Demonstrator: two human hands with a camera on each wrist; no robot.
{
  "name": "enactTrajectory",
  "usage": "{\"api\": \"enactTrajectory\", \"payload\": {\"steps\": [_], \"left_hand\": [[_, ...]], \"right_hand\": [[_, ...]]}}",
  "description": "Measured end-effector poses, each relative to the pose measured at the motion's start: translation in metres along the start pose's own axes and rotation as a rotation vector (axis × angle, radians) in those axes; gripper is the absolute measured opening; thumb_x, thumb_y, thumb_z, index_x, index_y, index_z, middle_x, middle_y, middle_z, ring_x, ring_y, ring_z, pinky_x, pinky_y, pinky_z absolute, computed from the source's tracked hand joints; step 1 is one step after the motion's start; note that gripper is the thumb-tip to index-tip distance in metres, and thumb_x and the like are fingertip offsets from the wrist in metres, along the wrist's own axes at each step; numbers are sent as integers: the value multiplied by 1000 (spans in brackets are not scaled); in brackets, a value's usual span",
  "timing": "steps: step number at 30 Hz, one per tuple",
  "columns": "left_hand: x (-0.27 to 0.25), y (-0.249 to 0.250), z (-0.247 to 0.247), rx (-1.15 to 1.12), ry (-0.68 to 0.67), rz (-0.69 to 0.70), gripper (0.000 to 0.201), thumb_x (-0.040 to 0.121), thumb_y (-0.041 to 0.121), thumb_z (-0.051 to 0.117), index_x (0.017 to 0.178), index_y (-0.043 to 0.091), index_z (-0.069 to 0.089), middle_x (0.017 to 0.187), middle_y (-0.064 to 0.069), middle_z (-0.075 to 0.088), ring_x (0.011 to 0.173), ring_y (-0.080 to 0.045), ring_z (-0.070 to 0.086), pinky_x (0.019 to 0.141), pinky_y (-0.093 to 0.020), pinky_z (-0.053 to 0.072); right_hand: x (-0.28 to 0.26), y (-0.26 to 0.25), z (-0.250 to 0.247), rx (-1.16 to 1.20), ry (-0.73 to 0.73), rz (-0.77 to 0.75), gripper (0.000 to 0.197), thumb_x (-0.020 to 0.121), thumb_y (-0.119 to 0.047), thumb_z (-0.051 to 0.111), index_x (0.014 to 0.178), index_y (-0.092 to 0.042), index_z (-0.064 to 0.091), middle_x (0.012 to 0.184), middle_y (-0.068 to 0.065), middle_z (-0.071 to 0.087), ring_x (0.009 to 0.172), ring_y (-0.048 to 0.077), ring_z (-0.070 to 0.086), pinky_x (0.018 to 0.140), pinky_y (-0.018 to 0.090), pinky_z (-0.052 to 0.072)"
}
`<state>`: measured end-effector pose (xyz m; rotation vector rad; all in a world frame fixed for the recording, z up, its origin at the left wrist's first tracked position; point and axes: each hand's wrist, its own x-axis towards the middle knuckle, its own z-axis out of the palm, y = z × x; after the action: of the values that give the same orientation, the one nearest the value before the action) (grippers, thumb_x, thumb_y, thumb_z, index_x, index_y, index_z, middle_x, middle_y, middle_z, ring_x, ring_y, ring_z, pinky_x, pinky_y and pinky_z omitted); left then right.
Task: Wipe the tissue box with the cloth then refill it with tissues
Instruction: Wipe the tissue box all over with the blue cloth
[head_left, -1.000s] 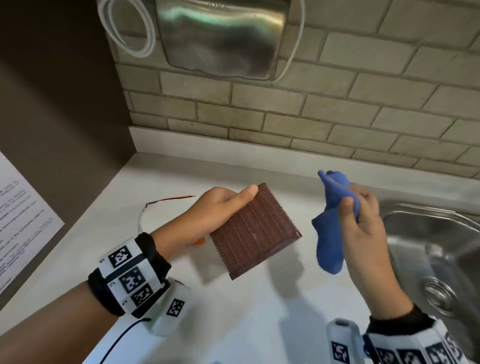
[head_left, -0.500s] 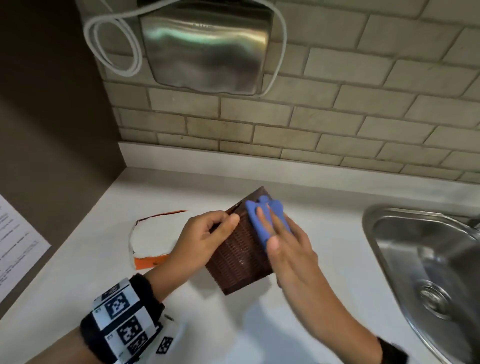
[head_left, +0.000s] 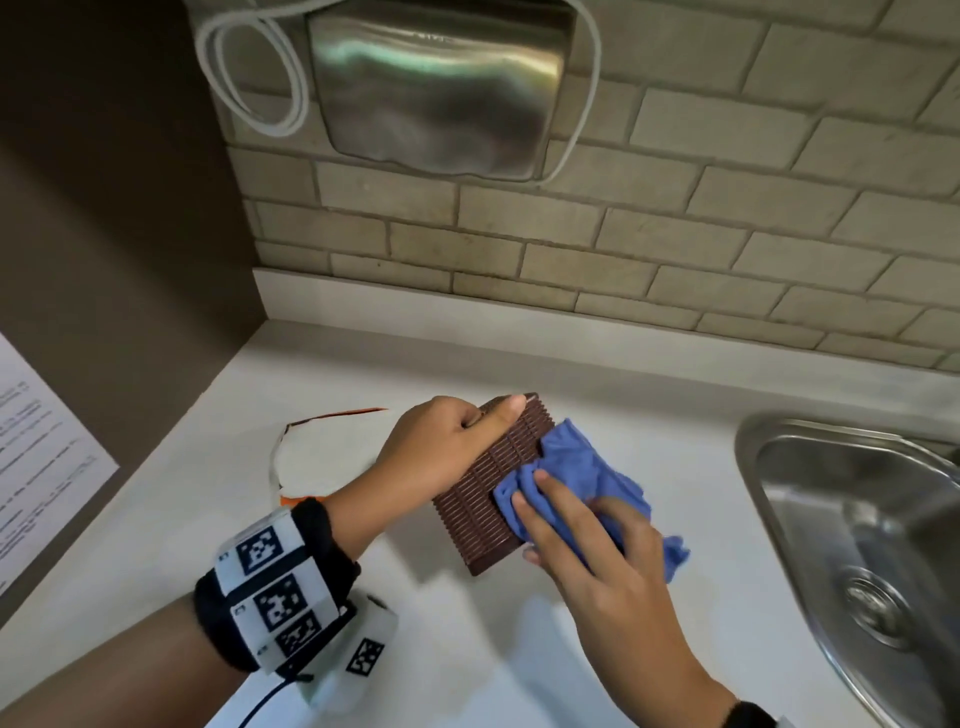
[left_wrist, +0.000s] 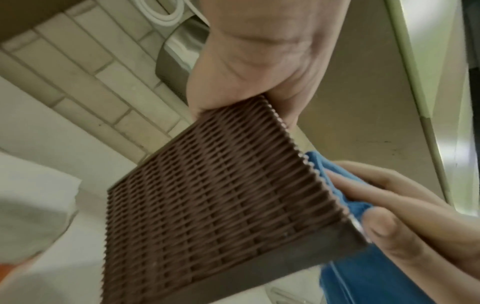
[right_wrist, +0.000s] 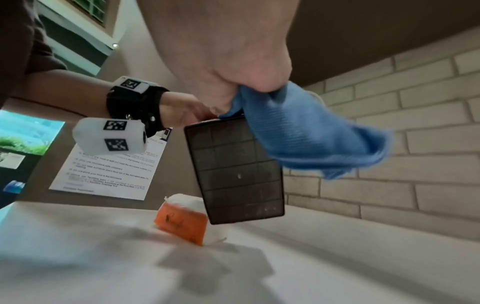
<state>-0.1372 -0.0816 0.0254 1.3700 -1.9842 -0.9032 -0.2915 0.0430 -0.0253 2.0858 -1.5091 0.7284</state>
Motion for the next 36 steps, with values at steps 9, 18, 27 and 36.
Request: {"api": "enactTrajectory", "payload": {"steps": [9,18,27,36], "left_hand": [[5,-1,0,-20,-81,-85,62,83,69,45,52,16,37,49,0,41,46,-15,41,52,-28,31],[2,-6,0,-1,-104,-84,63,83,69,43,47,20,28,44,7,34,42,-11,36,49,-27,28],[-8,-14,7,-120,-137,50,57,55,76,58,57,20,50,51,11,50,48,-1,47,51,-22,35],[-4,-43,1,-248,-263,298,46,56,71,71,74,31,60,91,8,63,97,-7,61,117,-17,11]], "right_hand": [[-4,-2,-4,55,-44,42,41,89,-15,52,130,-16,58,140,-4,41,103,22,41,79,37,51],[-14,4,3,55,-96,37,63,74,0,75,131,-18,55,141,-3,43,103,24,43,84,34,41],[36,36,5,539,-181,519,39,95,-47,35,125,-35,57,132,-15,50,114,16,40,99,3,19],[42,16,-4,481,-176,433,57,95,-54,22,136,-24,46,135,-15,40,103,7,26,95,4,17]]}}
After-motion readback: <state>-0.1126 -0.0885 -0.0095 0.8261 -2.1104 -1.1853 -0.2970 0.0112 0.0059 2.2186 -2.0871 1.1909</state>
